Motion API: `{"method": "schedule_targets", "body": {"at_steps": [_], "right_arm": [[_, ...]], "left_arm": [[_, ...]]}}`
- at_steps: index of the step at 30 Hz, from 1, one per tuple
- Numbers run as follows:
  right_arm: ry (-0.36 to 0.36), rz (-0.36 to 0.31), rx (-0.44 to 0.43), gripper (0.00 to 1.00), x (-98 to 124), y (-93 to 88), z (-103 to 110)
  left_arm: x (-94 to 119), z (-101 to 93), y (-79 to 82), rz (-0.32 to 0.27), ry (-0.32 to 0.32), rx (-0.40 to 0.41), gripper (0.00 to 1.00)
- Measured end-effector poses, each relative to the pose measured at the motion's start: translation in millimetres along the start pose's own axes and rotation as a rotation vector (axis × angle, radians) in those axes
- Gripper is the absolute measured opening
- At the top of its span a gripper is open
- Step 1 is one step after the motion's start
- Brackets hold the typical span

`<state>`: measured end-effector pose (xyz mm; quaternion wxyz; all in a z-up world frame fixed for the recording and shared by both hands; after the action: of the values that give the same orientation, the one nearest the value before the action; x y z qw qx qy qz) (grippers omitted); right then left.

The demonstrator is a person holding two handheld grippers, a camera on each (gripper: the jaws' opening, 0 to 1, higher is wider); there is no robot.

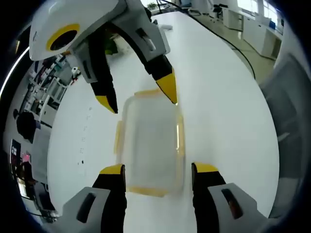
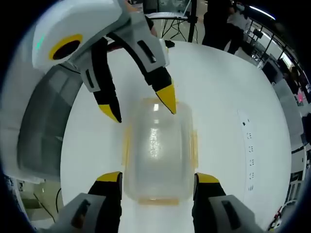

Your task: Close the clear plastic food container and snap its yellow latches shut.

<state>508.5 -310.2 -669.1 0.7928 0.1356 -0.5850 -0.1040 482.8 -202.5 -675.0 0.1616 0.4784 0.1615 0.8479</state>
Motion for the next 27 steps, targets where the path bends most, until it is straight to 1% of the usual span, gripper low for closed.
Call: {"method": "schedule_targets", "body": {"at_steps": [3, 8, 10, 14, 17, 19, 22, 23, 25, 27], "right_arm": [[-0.007, -0.007, -0.008, 0.59, -1, -2.4, 3], [-0.026, -0.005, -0.020, 0.61, -4, -8.9, 8], [-0.046, -0.018, -0.021, 0.61, -4, -10.1, 7], [-0.070, -0.021, -0.024, 0.65, -5, -13.3, 7], [-0.080, -0.015, -0.019, 0.68, -8, -16.1, 7], [-0.085, -0.013, -0.019, 0.68, -10, -17.7, 6], [-0.099, -0.027, -0.016, 0.68, -10, -17.5, 4], [-0.115, -0.037, -0.007, 0.68, -10, -16.8, 2], [-0.120, -0.035, -0.001, 0.68, -11, -17.3, 1], [-0.126, -0.029, 0.008, 0.69, -15, -17.7, -1]], "left_arm": [[-1, 2.1, -4.1, 0.012, -0.002, -0.021, 0.58], [-4, 6.8, -8.6, 0.022, -0.008, -0.021, 0.63], [-5, 10.0, -8.8, 0.021, -0.006, -0.024, 0.65], [-10, 14.6, -9.7, 0.026, -0.006, -0.014, 0.69], [-15, 14.9, -9.9, 0.031, -0.014, -0.020, 0.70], [-18, 14.6, -9.6, 0.034, -0.018, -0.024, 0.71], [-23, 12.8, -10.5, 0.044, -0.027, -0.025, 0.73], [-26, 11.5, -11.4, 0.049, -0.033, -0.039, 0.73], [-29, 11.4, -12.0, 0.056, -0.031, -0.056, 0.73], [-33, 11.9, -12.6, 0.061, -0.039, -0.037, 0.73]]}}
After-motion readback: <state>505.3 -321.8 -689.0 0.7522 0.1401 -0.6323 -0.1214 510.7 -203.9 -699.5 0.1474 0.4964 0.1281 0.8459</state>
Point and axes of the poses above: the point that each gripper's makers call its tool centre point, and the gripper's own axes: x roughly backward along the fingers, z roughly to its left, y roughly out of its top, the point moved 5 cm from there along x, roughly backward along the fingers, and after that the axes turned 15 degrees about y, right-handed, at the moved point
